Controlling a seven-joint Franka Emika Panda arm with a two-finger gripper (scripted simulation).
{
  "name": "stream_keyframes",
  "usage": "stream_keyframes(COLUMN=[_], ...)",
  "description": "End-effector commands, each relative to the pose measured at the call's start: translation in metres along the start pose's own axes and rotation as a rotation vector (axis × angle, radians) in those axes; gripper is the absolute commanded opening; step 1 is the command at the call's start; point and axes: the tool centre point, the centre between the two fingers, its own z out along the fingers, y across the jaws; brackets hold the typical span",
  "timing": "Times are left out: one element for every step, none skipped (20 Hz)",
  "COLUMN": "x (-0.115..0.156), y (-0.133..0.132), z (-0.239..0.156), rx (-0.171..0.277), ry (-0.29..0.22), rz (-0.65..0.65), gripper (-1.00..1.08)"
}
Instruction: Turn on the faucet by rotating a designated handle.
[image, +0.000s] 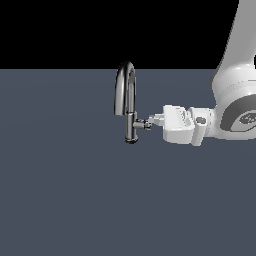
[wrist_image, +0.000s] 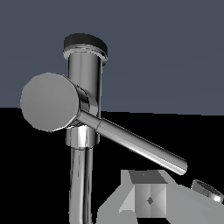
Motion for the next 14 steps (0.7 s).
stream_keyframes(x=[0.0,0.006,0.012,0.018,0.024,0.03,0.036,0.042,0.047,0.053,0.059,0.065,0.07,0.07], y=[0.0,0.002,0.003,0.005,0.007,0.008,0.01,0.011,0.013,0.015,0.016,0.018,0.019,0.019], z=[0.0,0.0,0.001,0.002,0.002,0.003,0.004,0.004,0.005,0.005,0.006,0.007,0.007,0.007], rx=[0.0,-0.001,-0.002,-0.004,-0.005,-0.006,-0.007,-0.009,-0.01,-0.011,-0.012,-0.013,-0.015,-0.015], ry=[0.0,-0.001,-0.001,-0.002,-0.003,-0.003,-0.004,-0.004,-0.005,-0.006,-0.006,-0.007,-0.007,-0.007], rz=[0.0,0.002,0.004,0.006,0.008,0.01,0.011,0.013,0.015,0.017,0.019,0.021,0.023,0.023], gripper=[-1.0,-1.0,-1.0,-1.0,-1.0,-1.0,-1.0,-1.0,-1.0,-1.0,-1.0,-1.0,-1.0,-1.0])
